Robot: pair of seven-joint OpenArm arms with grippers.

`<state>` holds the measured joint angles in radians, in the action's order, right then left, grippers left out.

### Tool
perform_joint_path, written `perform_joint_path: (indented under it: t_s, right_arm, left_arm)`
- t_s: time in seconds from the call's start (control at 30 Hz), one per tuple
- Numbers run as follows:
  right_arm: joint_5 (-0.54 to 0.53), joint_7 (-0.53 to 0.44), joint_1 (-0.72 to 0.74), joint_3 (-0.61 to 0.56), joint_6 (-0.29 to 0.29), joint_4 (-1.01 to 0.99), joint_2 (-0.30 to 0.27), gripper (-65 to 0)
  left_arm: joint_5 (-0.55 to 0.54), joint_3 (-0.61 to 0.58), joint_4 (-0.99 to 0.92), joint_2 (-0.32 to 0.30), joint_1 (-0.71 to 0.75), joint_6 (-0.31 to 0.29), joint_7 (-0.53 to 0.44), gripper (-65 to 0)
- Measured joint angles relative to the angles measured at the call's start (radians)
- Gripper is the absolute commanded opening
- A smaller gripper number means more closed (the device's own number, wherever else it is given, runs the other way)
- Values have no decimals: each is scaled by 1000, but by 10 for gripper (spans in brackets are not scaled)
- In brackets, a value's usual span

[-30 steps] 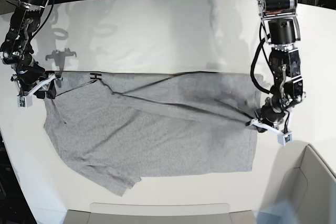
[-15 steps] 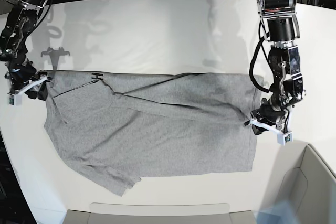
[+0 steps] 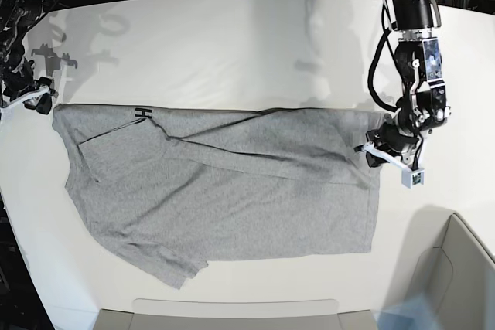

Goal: Fold the T-shirt properly
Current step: 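Release the folded edge and raise both grippers, then grasp the folded edge again and drag the shirt toward the robot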

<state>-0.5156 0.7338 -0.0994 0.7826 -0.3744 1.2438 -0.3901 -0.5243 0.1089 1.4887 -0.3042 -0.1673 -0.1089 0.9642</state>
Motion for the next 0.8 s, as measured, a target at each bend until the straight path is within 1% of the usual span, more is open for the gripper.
perform_joint_path:
  t_s: [0.13, 0.17, 0.27, 0.37, 0.4, 0.5, 0.6, 0.67, 0.8]
  right_arm:
    - [-80, -2, 13, -3, -1, -92, -8, -415]
    - [-72, -1, 27, -3, 0, -111, -14, -415]
    - [-69, -1, 63, -3, 0, -137, -19, -415]
    - [-69, -2, 85, -18, 0, -142, -17, -415]
    - [-69, 2, 93, -33, 0, -144, -20, -415]
    - [-72, 1, 108, -56, 0, -150, -24, -415]
    - [-71, 0, 133, -65, 0, -187, -28, -415]
    - [-69, -1, 135, -65, 0, -196, -33, -415]
    - [-69, 0, 135, -65, 0, -198, -33, -415]
  left_arm:
    - [-14, 85, 8, 7, 3, -10, -16, -471]
    - [-9, 105, 8, 5, 8, 0, -14, -471]
    - [-4, 167, 3, 1, 24, 1, 3, -470]
    - [-9, 191, 2, 3, 37, -1, 1, -462]
    - [-37, 198, -1, 3, 43, -3, 0, -454]
    - [-167, 210, -72, 2, 53, -8, 0, -444]
    - [-248, 210, -179, -15, 57, -8, 5, -444]
    - [-254, 210, -203, -26, 62, 1, 0, -444]
    - [-263, 210, -199, -33, 56, -4, 0, -444]
